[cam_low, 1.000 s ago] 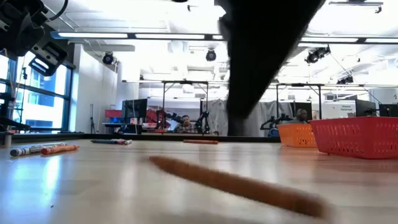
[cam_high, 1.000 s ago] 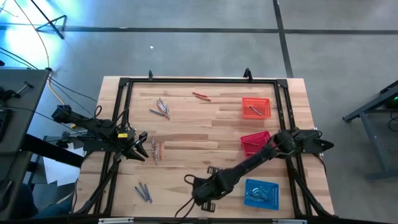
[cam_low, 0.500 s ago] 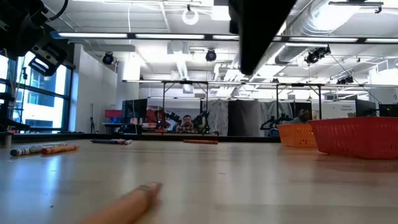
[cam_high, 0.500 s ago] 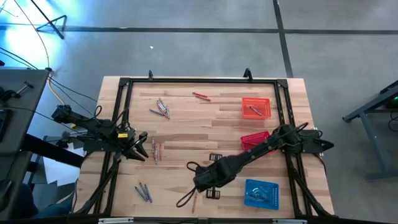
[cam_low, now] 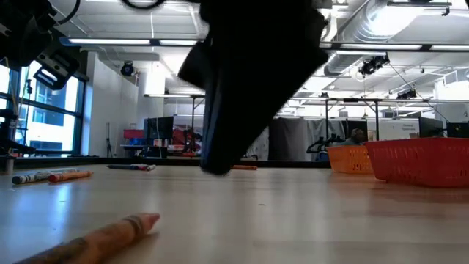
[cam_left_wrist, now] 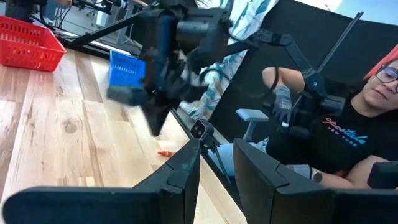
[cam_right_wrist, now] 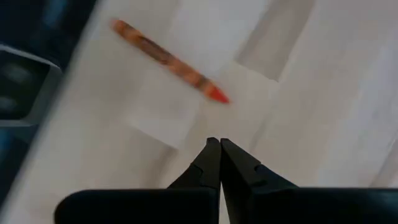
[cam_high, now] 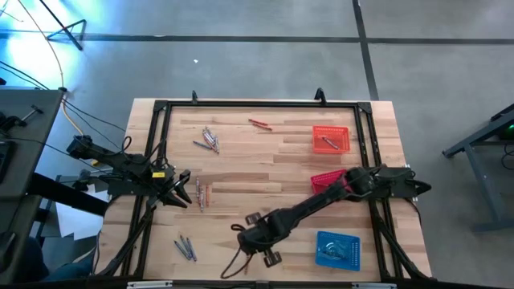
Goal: Sort crayons
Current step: Put the orange crayon into the red bin
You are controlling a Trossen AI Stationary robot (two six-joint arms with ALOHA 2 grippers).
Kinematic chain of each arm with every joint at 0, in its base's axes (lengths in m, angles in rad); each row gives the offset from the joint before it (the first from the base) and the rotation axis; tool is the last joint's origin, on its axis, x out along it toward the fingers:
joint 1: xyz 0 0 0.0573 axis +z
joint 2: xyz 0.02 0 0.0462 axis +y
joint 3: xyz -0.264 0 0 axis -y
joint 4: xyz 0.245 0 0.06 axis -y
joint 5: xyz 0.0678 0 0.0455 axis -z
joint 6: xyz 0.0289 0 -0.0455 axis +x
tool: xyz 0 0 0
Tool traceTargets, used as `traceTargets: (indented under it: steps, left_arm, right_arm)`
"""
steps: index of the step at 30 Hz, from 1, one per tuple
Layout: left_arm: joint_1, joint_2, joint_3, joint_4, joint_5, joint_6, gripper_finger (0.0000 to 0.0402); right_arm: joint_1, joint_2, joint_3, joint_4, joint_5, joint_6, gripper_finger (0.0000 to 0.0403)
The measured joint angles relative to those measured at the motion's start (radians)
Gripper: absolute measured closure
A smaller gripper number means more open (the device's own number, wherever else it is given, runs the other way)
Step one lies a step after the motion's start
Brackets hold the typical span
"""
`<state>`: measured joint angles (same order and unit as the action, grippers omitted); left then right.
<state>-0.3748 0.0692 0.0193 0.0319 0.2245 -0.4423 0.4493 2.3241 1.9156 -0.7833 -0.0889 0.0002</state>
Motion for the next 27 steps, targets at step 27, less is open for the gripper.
traceTargets:
  steps: [27]
  left_arm:
    - [0.000,0.000,0.000,0.000,0.000,0.000,0.0316]
  right_arm:
    - [0.083,0.009,0.014,0.084,0.010,-0.224,0.0402]
